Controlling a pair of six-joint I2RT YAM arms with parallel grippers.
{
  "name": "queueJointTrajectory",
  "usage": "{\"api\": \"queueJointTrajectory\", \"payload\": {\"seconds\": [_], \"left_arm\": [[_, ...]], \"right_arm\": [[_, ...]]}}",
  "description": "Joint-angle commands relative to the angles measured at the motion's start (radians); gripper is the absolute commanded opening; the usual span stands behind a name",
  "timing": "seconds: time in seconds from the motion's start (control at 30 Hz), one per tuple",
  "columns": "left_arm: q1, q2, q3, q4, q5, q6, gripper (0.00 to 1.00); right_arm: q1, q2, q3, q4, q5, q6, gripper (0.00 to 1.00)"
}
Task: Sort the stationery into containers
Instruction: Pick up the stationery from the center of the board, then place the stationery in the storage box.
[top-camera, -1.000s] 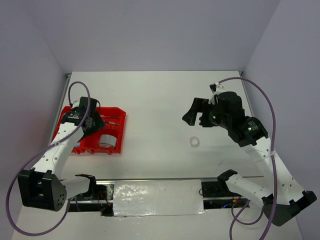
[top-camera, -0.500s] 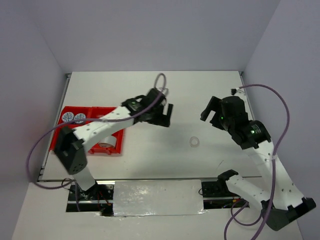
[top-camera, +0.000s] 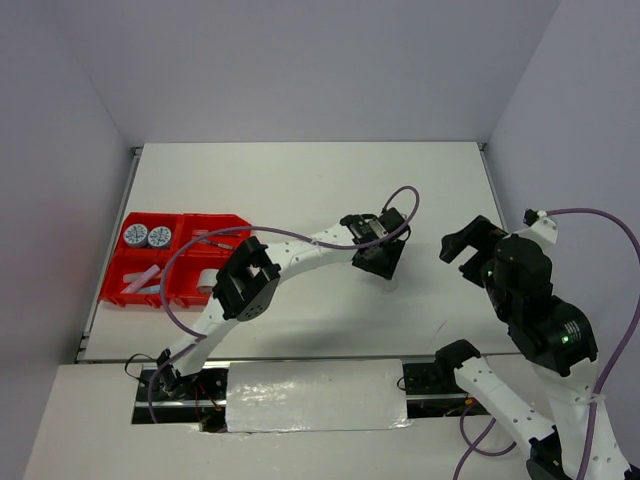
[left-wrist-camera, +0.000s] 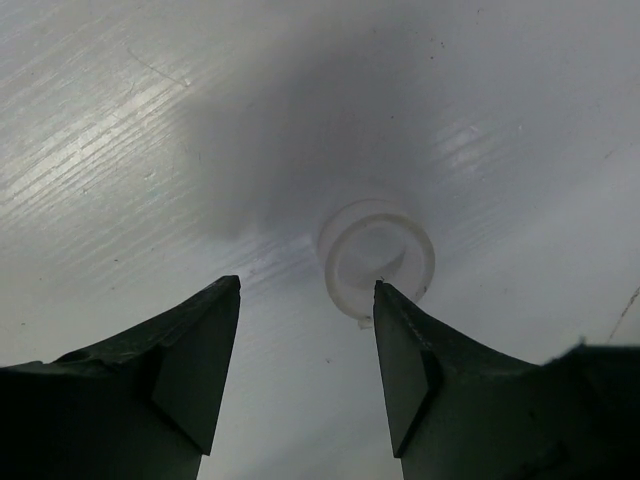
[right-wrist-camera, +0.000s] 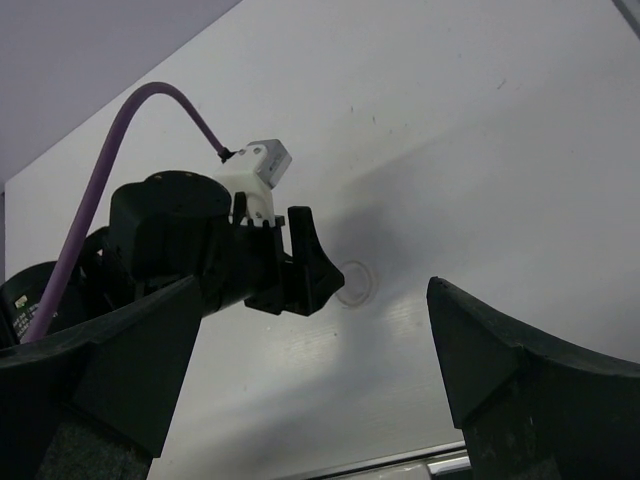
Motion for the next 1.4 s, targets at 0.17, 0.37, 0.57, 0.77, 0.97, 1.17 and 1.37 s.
{"api": "queueJointTrajectory", "payload": {"seconds": [0.17, 0.37, 0.57, 0.77, 0.97, 1.17, 1.37], "left_arm": [[-0.033, 0.043, -0.046, 0.022, -0.023, -0.012, 0.61], [-0.033, 0.086, -0.04, 0.04, -0.032, -0.02, 0.5], [-0.024, 0.016, -0.001, -0.042, -0.163, -0.054, 0.0], [0.121, -0.513, -0.251, -0.156, -0.357, -0.173, 0.0], [0.532, -0.914, -0.507, -0.354, -0.442, -0.22, 0.0], [0.846, -1.147, -0.811, -0.316, -0.299, -0.106, 0.0], [0.965, -1.187, -1.0, -0.211, -0.25, -0.071, 0.07]], "right_arm": [[-0.004, -0.017, -0.003, -0.003, -0.035, -0.064, 1.0], [-0.004, 0.025, 0.026, 0.027, -0.07, -0.105, 1.0], [-0.004, 0.048, 0.029, 0.062, -0.099, -0.117, 1.0], [-0.004, 0.048, -0.018, 0.11, -0.139, -0.133, 1.0], [-0.001, 0.08, -0.121, 0.237, -0.28, -0.133, 1.0], [0.0, 0.169, -0.124, 0.334, -0.375, -0.15, 1.0], [0.002, 0.233, -0.129, 0.4, -0.443, -0.153, 1.0]]}}
